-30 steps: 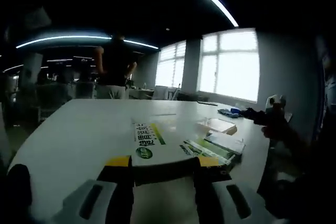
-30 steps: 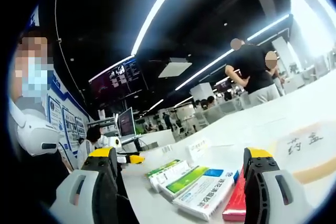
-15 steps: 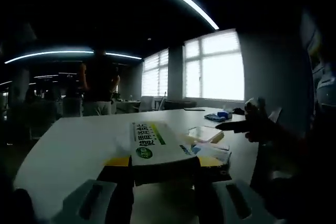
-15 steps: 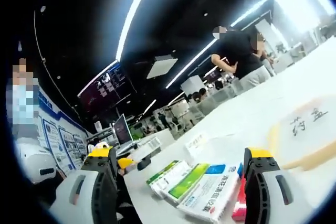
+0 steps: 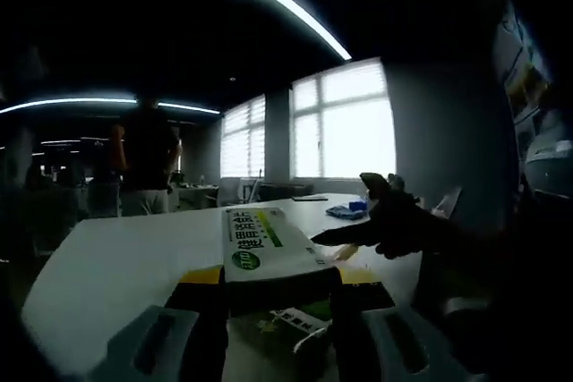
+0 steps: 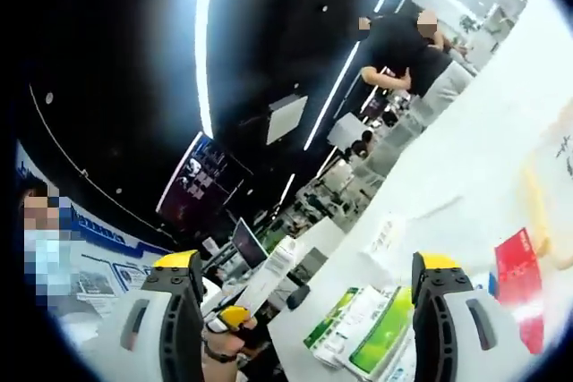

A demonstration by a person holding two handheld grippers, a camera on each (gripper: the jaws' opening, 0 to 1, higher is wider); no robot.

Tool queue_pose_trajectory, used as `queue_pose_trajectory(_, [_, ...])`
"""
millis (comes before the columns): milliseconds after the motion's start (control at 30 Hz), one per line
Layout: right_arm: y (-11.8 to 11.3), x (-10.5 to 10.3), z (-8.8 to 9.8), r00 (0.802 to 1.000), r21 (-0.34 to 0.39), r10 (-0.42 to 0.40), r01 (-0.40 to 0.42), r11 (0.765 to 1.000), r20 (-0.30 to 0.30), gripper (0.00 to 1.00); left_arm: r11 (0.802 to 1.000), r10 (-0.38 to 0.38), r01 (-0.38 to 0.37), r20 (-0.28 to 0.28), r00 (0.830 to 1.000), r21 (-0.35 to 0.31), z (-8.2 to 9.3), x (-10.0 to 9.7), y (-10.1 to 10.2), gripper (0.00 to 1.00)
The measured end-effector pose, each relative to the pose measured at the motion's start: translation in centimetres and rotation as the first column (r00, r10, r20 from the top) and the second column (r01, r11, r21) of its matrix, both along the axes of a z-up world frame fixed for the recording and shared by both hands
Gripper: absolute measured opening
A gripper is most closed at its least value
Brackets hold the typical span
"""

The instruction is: Arrange the small medicine boxes into an aligned row inside the storage area until every box is upright, visible, and separated from the surrounding clutter.

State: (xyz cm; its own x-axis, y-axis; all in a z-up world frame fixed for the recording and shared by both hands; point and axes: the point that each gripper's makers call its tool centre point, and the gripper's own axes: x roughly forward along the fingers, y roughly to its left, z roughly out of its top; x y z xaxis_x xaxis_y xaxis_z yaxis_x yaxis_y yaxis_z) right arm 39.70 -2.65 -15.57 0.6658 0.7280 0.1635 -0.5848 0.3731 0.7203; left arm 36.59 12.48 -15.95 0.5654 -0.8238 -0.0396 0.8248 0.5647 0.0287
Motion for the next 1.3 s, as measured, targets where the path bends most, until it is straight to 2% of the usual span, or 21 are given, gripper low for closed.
queue_pose_trajectory(133, [2.3, 0.3, 0.3, 0.997, 0.031, 0.072, -0.071, 0.997, -0.028, 0.88, 1.0, -0.024, 0.024, 0.005, 1.0, 0.009, 0.1, -0.6, -1.0, 0.43])
queue_pose_trajectory(333, [6.9, -0.7, -0.5, 0.973, 0.085, 0.199, -0.19, 0.978, -0.119, 0.85, 0.997, -0.074, 0.074, 0.004, 0.997, 0.031, -0.7, -1.9, -2.8, 0.43])
queue_pose_trajectory(433, [8.2, -1.4, -1.0, 0.952, 0.106, 0.267, -0.253, 0.962, -0.148, 0.71, 0.995, -0.093, 0.092, 0.003, 0.996, 0.044, -1.0, -2.3, -3.4, 0.43])
queue_pose_trajectory(500, [8.9, -1.9, -1.2, 0.936, 0.12, 0.313, -0.296, 0.948, -0.163, 0.59, 0.993, -0.106, 0.106, 0.005, 0.994, 0.053, -1.1, -2.5, -3.6, 0.43])
queue_pose_trajectory(567, [8.8, -1.7, -1.4, 0.929, 0.135, 0.324, -0.303, 0.943, -0.179, 0.4, 0.991, -0.123, 0.123, 0.009, 0.992, 0.056, -1.1, -2.7, -3.9, 0.44])
queue_pose_trajectory(633, [8.7, -2.3, -0.9, 0.905, 0.206, 0.375, -0.335, 0.919, -0.201, 0.29, 0.989, -0.13, 0.129, 0.015, 0.991, 0.069, -1.3, -2.8, -4.1, 0.44])
queue_pose_trajectory(700, [8.1, -2.0, -0.9, 0.893, 0.252, 0.384, -0.325, 0.911, -0.235, 0.27, 0.988, -0.141, 0.139, 0.022, 0.99, 0.07, -1.3, -2.9, -4.3, 0.44])
queue_pose_trajectory(900, [7.4, -2.2, -0.9, 0.885, 0.283, 0.391, -0.32, 0.904, -0.251, 0.22, 0.982, -0.163, 0.155, 0.071, 0.984, 0.108, -1.4, -3.0, -4.7, 0.46])
queue_pose_trajectory(1000, [6.8, -1.9, -0.7, 0.888, 0.304, 0.389, -0.311, 0.901, -0.246, 0.2, 0.981, -0.163, 0.153, 0.088, 0.983, 0.115, -1.4, -3.0, -5.0, 0.46])
queue_pose_trajectory(1100, [6.5, -1.6, -0.6, 0.893, 0.302, 0.381, -0.305, 0.903, -0.239, 0.2, 0.981, -0.166, 0.159, 0.066, 0.984, 0.107, -1.5, -2.9, -5.0, 0.47])
queue_pose_trajectory(1233, [6.0, -1.5, -0.6, 0.899, 0.294, 0.37, -0.298, 0.908, -0.235, 0.2, 0.983, -0.175, 0.174, 0.013, 0.984, 0.054, -1.4, -2.8, -4.8, 0.48])
queue_pose_trajectory(1300, [5.6, -1.4, -0.7, 0.904, 0.298, 0.358, -0.284, 0.911, -0.234, 0.19, 0.985, -0.171, 0.17, -0.04, 0.984, -0.025, -1.1, -2.5, -4.4, 0.49])
